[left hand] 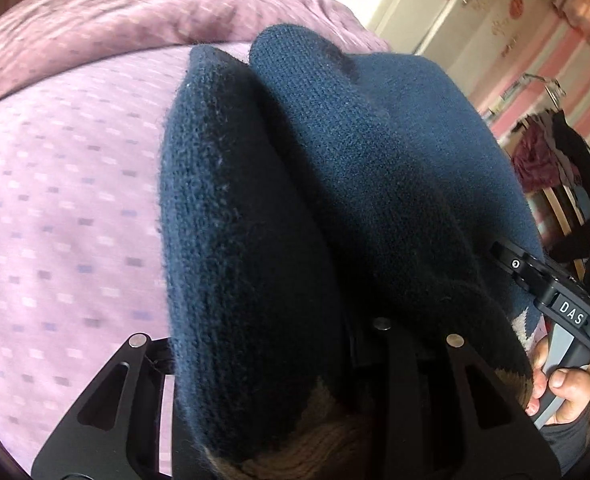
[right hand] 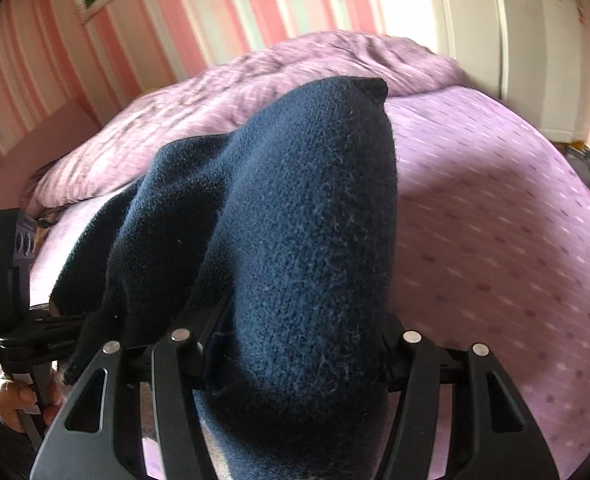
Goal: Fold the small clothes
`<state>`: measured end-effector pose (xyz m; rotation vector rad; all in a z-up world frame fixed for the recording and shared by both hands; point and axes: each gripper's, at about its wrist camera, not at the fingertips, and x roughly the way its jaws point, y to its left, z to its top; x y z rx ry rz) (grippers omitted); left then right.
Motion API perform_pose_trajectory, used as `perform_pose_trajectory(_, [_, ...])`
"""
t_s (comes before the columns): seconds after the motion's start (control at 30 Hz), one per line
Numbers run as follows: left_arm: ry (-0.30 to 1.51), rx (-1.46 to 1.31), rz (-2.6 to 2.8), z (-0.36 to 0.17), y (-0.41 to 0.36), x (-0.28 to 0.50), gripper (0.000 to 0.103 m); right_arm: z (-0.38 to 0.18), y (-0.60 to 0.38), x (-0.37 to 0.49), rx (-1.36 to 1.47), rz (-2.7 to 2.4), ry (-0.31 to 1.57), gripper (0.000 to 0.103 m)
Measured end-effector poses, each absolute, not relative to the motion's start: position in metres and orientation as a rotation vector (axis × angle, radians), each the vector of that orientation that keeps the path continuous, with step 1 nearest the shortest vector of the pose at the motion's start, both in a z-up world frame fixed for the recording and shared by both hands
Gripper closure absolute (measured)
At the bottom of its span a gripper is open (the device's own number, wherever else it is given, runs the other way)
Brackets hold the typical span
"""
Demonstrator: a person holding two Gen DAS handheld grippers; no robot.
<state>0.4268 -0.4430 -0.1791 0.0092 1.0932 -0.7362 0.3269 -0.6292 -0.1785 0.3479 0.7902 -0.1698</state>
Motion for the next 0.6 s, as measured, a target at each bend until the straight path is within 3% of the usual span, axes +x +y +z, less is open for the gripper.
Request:
perform_pose_trajectory(0.3, [1.135, 0.112, -0.721, -0.251, -0.523, 0.392, 0.069, -0.231, -0.699, 0.287, 0.333, -0.248, 0.88, 0.045])
perform_pose_trajectory(0.6, [1.097, 0.169, -0.716, -0.258, -0.54, 0.388, 0.065, -0.259, -0.718, 0.272, 0.432, -0.227, 0.806, 0.042])
